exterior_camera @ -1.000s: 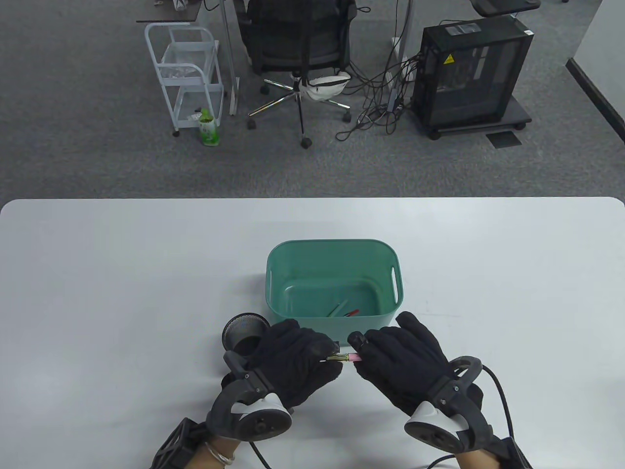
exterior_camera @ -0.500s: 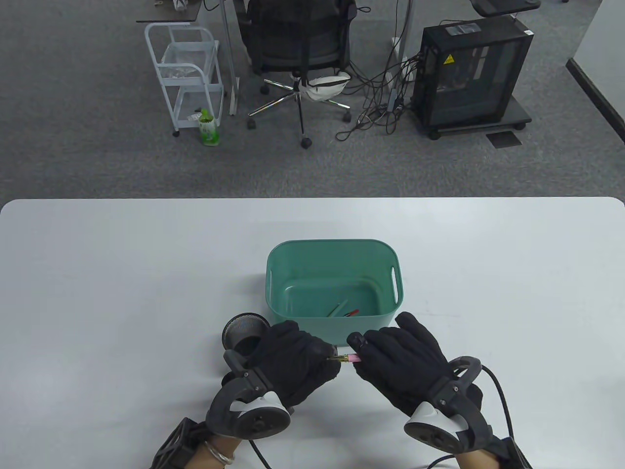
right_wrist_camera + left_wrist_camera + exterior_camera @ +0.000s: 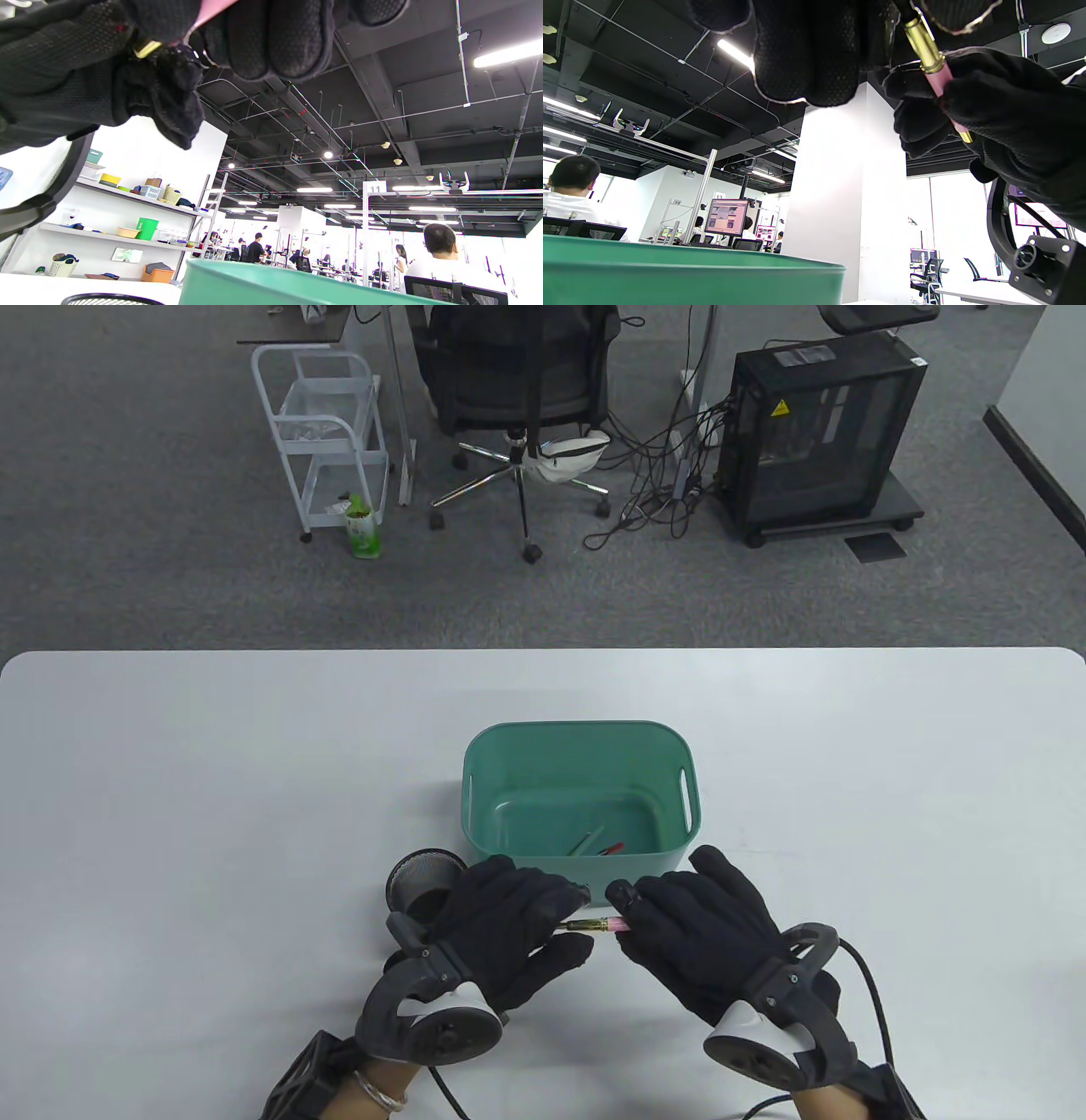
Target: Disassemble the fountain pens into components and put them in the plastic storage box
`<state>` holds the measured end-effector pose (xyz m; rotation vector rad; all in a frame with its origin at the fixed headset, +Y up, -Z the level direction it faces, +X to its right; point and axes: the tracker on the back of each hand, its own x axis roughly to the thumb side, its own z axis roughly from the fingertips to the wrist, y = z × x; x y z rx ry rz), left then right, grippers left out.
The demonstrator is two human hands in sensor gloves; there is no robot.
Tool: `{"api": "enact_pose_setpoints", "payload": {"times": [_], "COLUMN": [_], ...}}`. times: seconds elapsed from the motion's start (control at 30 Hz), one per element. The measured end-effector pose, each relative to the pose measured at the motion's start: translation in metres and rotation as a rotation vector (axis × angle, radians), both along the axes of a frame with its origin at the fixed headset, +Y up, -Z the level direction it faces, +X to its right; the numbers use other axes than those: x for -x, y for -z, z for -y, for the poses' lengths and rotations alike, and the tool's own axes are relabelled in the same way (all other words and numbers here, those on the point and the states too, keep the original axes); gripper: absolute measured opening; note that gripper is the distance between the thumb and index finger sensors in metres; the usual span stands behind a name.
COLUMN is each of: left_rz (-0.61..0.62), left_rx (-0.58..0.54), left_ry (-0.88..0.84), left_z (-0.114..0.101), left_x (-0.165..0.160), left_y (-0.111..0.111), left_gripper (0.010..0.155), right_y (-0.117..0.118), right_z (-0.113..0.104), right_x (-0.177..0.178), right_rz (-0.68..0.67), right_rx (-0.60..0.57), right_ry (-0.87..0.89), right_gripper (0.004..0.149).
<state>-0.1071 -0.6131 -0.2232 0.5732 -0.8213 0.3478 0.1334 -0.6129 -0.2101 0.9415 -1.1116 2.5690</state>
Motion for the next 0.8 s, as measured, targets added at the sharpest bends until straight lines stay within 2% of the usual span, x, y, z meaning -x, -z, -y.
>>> {"api": "enact_pose_setpoints", "payload": {"times": [0.4, 0.8], "left_rz": [-0.008, 0.002], "left_rx": [-0.019, -0.012], "left_ry": [0.013, 0.005], "left_z": [-0.0001, 0.0003], "left_x": [-0.0014, -0.0017], "left_y": [-0.0010, -0.0003], "left_gripper": [0.046, 0.046], "right_y": [0.0019, 0.0018], "right_z": [0.0000, 0.0003], "right_x": [-0.0007, 0.0000], "right_rz": [0.004, 0.001], "right_rx": [0.005, 0.004], "right_ry": [0.000, -0.004], "right_gripper": [0.045, 0.045]}}
